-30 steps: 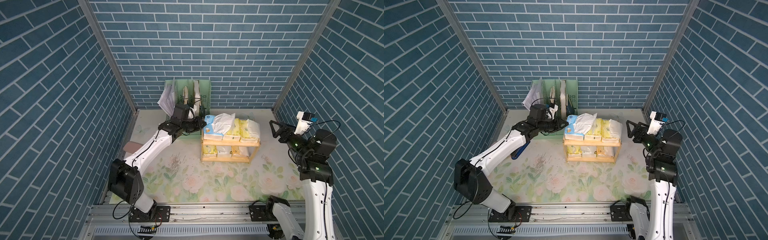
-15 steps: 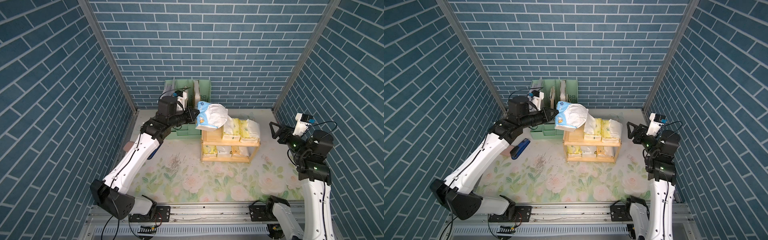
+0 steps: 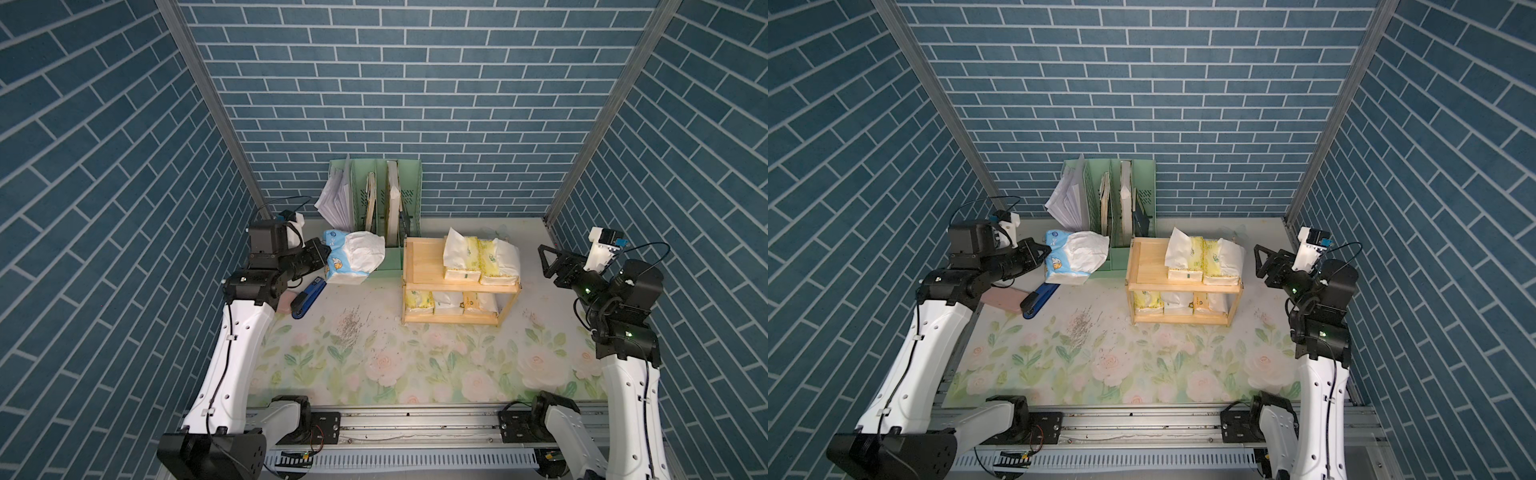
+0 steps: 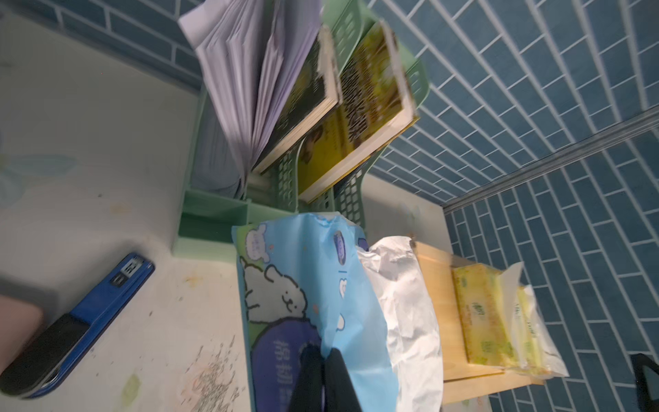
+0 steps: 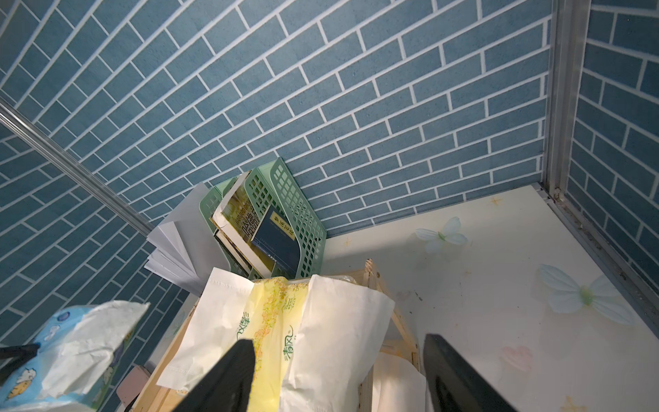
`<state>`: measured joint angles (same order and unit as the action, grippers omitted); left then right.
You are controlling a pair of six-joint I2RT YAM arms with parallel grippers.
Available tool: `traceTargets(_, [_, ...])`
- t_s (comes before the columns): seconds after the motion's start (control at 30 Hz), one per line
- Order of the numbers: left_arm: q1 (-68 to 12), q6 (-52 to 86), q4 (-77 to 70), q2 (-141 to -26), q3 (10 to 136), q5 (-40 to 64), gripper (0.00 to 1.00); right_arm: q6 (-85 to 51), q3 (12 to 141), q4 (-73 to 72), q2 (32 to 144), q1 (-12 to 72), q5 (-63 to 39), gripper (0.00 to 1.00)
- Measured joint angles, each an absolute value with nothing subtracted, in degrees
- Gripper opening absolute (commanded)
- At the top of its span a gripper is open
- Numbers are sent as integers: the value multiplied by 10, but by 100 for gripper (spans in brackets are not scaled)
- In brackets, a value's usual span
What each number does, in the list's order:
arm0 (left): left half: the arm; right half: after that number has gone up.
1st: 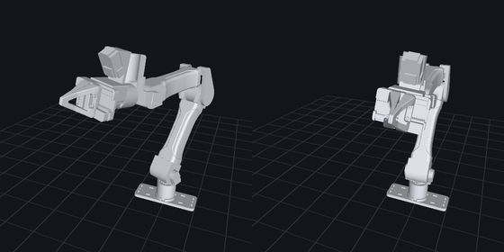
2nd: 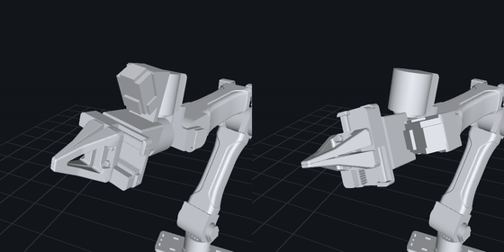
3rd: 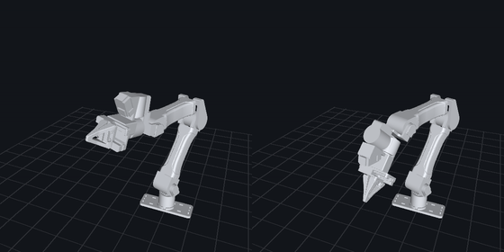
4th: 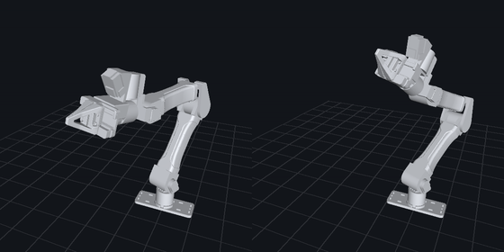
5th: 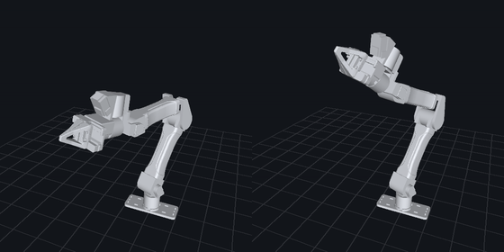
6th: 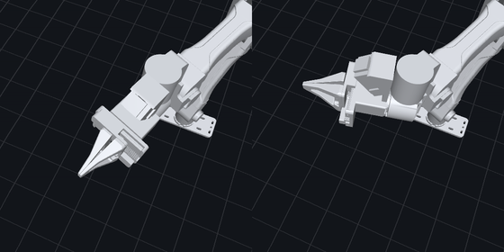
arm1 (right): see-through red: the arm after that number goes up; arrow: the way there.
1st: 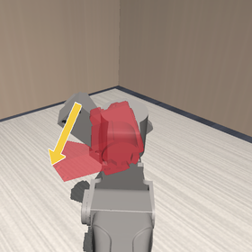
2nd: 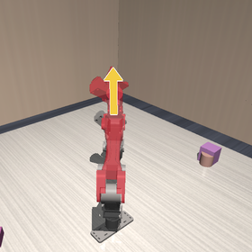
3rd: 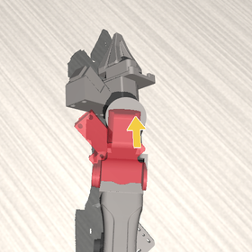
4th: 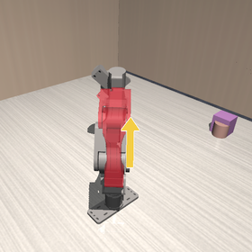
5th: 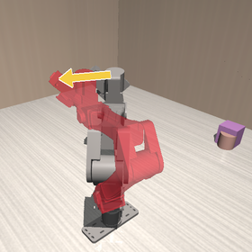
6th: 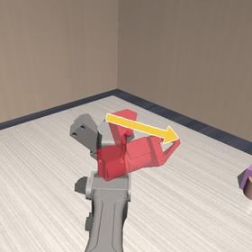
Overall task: Remove the tissue boxes from the shelf
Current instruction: Place the box of tissues at the center of the board.
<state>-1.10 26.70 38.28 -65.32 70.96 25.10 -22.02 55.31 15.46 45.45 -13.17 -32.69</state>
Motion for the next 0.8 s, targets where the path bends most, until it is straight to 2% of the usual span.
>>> traceTargets(0.37, [13, 196, 368, -679, 567, 242, 0, -209, 553, 154, 454, -132, -327, 78])
traceTargets(0.8, [15, 158, 268, -756, 495, 205, 0, -191, 540, 155, 454, -132, -326, 78])
